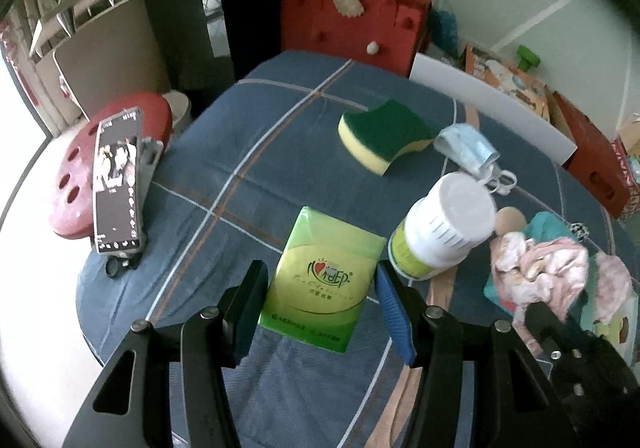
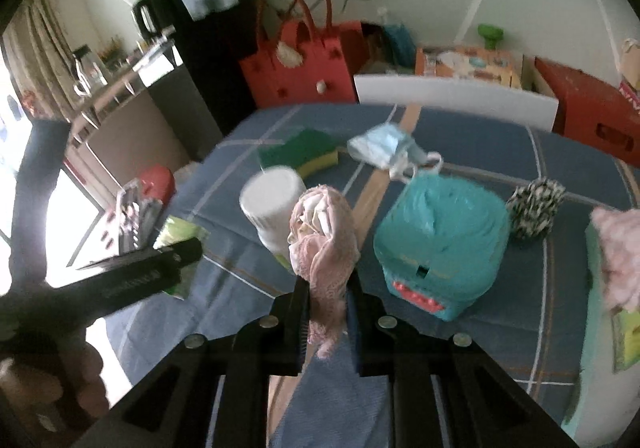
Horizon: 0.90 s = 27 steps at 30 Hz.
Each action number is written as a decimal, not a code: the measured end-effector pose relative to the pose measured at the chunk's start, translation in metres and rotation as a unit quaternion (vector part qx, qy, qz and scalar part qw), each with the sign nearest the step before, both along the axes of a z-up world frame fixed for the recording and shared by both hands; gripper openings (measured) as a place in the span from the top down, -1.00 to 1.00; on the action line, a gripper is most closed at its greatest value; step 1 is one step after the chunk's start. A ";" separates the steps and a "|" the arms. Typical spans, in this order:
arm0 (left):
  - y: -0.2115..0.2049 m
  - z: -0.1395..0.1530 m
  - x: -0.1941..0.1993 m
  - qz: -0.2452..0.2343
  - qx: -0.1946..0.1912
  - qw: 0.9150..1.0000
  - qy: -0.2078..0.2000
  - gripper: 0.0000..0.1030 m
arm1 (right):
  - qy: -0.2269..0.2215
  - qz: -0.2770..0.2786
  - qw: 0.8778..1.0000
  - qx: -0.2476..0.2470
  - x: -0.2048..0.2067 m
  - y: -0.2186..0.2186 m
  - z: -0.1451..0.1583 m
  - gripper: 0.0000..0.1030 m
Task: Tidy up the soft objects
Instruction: 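Lift the pink floral cloth up off the bed with the right tool, then carry pink cloth over tray with right tool while left tool carries green tissue pack there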
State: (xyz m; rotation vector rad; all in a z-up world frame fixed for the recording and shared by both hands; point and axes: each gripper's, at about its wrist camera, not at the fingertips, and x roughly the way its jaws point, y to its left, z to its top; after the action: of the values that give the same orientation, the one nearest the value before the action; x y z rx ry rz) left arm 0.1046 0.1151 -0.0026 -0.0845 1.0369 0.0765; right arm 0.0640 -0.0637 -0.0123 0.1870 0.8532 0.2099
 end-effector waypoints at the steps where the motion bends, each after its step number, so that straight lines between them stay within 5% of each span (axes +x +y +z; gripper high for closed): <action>1: -0.002 0.005 -0.002 -0.001 0.003 1.000 -0.006 -0.10 | -0.008 -0.002 1.000 0.003 -0.002 -0.002 0.007 0.67; 18: -0.093 0.053 -0.022 -0.081 0.005 0.994 -0.068 -0.10 | -0.073 -0.100 0.992 0.009 -0.033 -0.080 0.067 0.67; 27: -0.176 0.065 -0.043 -0.190 0.003 0.978 -0.091 -0.11 | -0.075 -0.200 0.977 0.002 -0.049 -0.156 0.078 0.67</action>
State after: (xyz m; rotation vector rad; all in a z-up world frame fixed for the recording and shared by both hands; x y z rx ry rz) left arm 0.0620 -0.0611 0.0627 0.1120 0.8544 -0.2701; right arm 0.0153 -0.2196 0.0656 0.3385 0.6482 -0.1507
